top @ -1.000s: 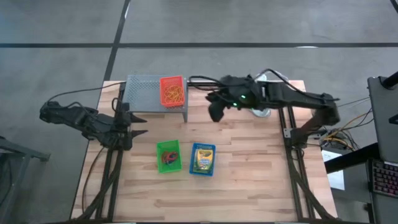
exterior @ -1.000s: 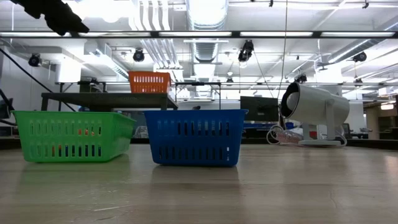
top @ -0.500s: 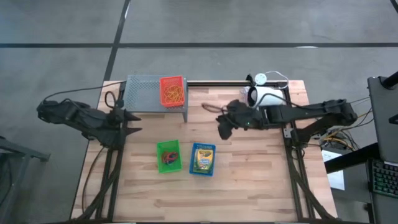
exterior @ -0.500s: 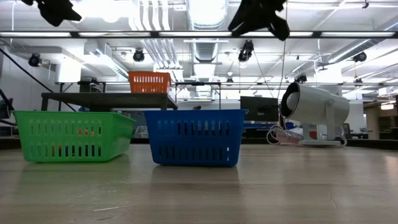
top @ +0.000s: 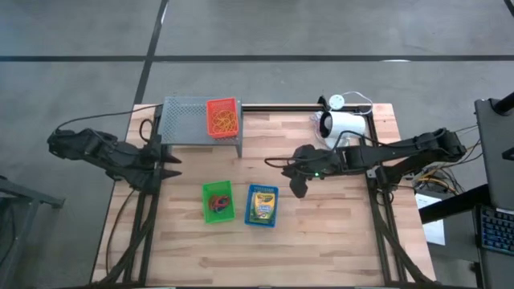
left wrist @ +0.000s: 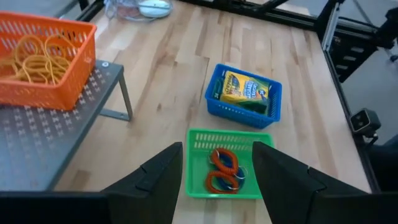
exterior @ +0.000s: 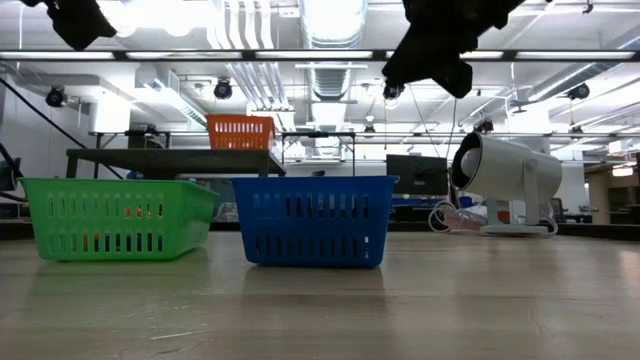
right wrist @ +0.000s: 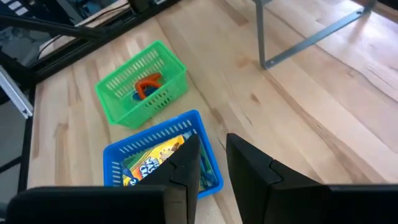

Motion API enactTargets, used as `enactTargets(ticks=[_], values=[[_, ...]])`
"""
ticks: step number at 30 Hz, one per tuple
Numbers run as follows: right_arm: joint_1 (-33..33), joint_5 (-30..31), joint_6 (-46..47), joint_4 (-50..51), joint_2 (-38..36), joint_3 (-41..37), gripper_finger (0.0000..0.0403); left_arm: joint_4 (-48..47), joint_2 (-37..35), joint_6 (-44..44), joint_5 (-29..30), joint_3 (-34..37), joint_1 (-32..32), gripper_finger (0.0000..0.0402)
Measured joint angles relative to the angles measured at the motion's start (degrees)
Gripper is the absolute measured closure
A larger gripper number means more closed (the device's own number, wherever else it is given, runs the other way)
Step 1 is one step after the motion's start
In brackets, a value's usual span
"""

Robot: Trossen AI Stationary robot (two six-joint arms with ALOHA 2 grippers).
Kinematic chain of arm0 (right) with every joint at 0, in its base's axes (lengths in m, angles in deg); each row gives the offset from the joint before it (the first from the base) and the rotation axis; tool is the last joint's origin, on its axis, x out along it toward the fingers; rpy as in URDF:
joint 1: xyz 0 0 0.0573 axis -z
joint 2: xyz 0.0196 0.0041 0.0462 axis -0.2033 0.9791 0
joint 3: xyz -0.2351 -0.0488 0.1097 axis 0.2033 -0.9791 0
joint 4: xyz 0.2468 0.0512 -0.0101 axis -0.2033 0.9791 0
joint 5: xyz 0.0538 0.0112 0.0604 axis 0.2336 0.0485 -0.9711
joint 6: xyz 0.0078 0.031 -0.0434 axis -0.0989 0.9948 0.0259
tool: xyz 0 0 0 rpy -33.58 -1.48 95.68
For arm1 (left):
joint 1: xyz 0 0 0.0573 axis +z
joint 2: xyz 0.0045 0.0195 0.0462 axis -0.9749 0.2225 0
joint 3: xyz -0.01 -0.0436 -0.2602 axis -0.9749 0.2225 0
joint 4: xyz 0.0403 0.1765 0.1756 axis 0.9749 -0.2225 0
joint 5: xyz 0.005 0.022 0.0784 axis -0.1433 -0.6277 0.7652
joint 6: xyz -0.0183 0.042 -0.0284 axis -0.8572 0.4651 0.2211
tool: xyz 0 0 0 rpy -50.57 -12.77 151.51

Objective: Pick & Place Office Desk Supplies
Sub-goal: Put the blue bin filled with crayon boxes on the shelf

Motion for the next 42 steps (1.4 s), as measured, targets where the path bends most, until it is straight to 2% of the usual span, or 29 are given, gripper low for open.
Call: enactTargets(ticks=[7,19,27,36,42], values=[[0.0,0.02,-1.26,-0.4,-0.01,0.62,0.0321,0.34,0.04,-4.33,-0.03,0.55,0.0,0.0201],[0.0,0.02,-1.83,-0.38,-0.02,3.64,0.0334,0.09,0.09,-4.46,-1.04,0.71,-0.01,0.0201],[0.02,-0.02,-11.48,-0.35,-0.02,4.51,0.0335,0.01,0.46,-4.37,-1.02,0.73,0.0,0.0201],[0.15,-0.1,-8.75,0.04,0.64,4.88,0.0335,0.01,0.46,-4.28,-1.02,0.73,0.0,0.0201],[0.44,-4.72,-8.92,1.83,4.78,5.29,0.0335,0.01,0.45,-4.28,-1.01,0.73,0.0,0.0201]])
